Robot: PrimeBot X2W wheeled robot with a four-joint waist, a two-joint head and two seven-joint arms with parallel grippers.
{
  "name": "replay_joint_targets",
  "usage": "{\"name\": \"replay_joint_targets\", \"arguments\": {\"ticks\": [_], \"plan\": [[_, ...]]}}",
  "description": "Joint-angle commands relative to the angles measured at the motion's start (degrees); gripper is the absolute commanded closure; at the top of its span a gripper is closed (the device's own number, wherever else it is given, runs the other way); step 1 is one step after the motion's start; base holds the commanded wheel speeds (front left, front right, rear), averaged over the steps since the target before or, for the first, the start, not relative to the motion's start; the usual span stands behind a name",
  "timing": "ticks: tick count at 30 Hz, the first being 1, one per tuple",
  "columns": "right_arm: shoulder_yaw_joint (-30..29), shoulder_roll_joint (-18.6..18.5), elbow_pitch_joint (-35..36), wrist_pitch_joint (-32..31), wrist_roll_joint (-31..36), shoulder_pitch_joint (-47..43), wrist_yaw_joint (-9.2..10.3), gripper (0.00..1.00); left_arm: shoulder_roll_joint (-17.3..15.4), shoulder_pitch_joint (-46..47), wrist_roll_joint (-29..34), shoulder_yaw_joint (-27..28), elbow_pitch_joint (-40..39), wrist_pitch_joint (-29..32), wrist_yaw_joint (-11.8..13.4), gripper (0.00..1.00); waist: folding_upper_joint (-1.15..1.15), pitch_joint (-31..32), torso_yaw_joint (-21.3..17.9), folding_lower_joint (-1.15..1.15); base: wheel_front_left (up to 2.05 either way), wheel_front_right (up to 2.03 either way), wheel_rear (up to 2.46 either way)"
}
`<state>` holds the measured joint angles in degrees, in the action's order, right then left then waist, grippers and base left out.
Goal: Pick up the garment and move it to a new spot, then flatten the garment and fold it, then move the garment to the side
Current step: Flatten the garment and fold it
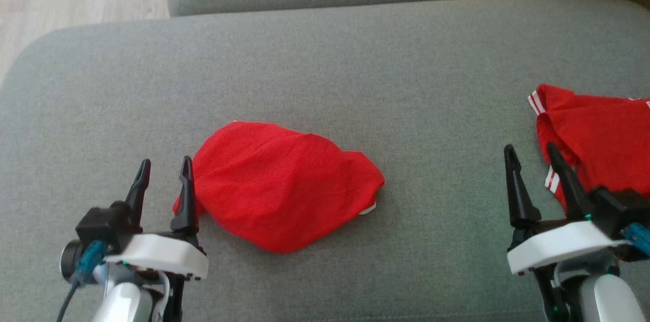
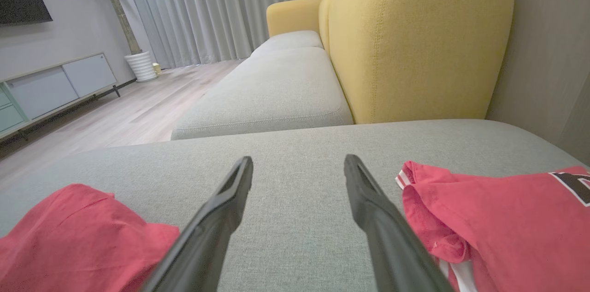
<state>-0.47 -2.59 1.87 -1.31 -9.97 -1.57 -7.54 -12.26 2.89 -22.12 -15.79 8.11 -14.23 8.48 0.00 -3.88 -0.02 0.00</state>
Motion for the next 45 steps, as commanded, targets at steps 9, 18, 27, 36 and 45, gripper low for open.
{"name": "replay_joint_targets", "arguments": {"ticks": [9,18,27,36,45], "plan": [[2.75,-0.29,4.53,-2.13,1.16,-1.11,0.05,0.0,-1.47,-2.67,2.84,0.49,-7.06,0.02,1.67,0.0,0.0,2.1,0.1,0.0,0.0,0.0,0.0],[2.99,-0.29,5.27,-2.59,1.05,-1.32,0.05,0.0,-1.52,-3.14,2.75,0.03,-8.09,0.56,2.19,0.0,0.0,1.76,0.19,0.0,0.0,0.0,0.0],[16.27,-3.96,1.04,-5.31,4.61,1.49,0.05,0.0,-1.46,-1.12,2.68,-0.64,-8.6,0.95,1.99,0.0,0.0,-0.69,1.54,0.0,0.0,0.0,0.0],[32.53,-10.93,-7.14,-6.16,5.61,10.91,0.05,0.0,-0.09,2.79,2.6,-2.2,-7.31,0.35,0.41,0.0,0.0,-5.5,4.68,0.0,0.0,0.0,0.0],[42.04,-16.12,-15.73,-8.89,5.66,19.58,0.05,0.0,1.24,5.56,2.69,-2.52,-5.28,-0.41,-0.79,0.0,0.0,-8.4,7.33,0.0,0.0,0.0,0.0]]}}
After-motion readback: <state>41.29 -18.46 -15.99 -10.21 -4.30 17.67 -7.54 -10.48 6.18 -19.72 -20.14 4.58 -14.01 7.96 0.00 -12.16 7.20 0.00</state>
